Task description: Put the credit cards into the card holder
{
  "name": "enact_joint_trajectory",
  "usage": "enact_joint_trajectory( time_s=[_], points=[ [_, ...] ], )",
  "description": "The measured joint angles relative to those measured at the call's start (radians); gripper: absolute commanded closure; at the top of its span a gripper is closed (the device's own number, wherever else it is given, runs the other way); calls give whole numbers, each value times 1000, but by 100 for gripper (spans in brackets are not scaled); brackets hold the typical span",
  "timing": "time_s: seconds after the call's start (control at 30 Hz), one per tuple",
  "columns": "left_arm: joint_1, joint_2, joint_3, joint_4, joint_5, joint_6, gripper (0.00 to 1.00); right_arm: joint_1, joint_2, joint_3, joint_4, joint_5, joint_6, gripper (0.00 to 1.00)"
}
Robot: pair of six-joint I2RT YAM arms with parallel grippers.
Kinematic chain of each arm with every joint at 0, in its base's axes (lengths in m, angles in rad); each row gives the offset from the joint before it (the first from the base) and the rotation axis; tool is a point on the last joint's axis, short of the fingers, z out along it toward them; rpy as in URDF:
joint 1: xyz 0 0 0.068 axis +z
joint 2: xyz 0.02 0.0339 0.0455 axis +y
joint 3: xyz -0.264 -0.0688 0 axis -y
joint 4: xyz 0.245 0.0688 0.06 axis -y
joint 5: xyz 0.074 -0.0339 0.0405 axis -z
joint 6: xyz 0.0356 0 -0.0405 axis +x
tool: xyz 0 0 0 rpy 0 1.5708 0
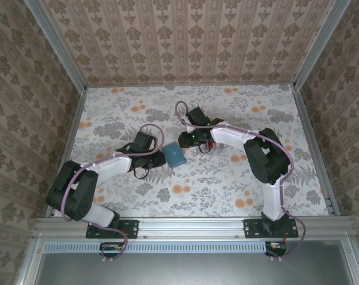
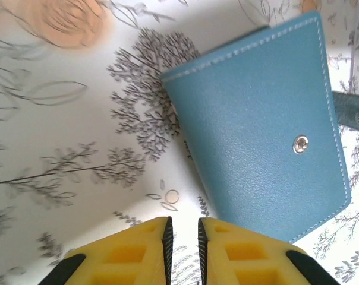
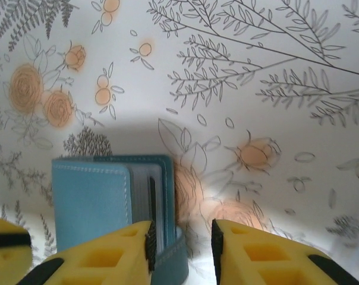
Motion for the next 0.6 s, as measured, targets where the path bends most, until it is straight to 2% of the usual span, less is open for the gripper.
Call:
enact_joint_trajectory(
  time_s=[0.23, 0.6],
  points=[
    [77, 3, 51, -51, -20, 17, 76, 30, -61, 54, -150, 69, -79, 62],
    [96, 140, 151, -50, 19, 39, 75, 131, 3, 189, -305, 185, -158, 66]
  ],
)
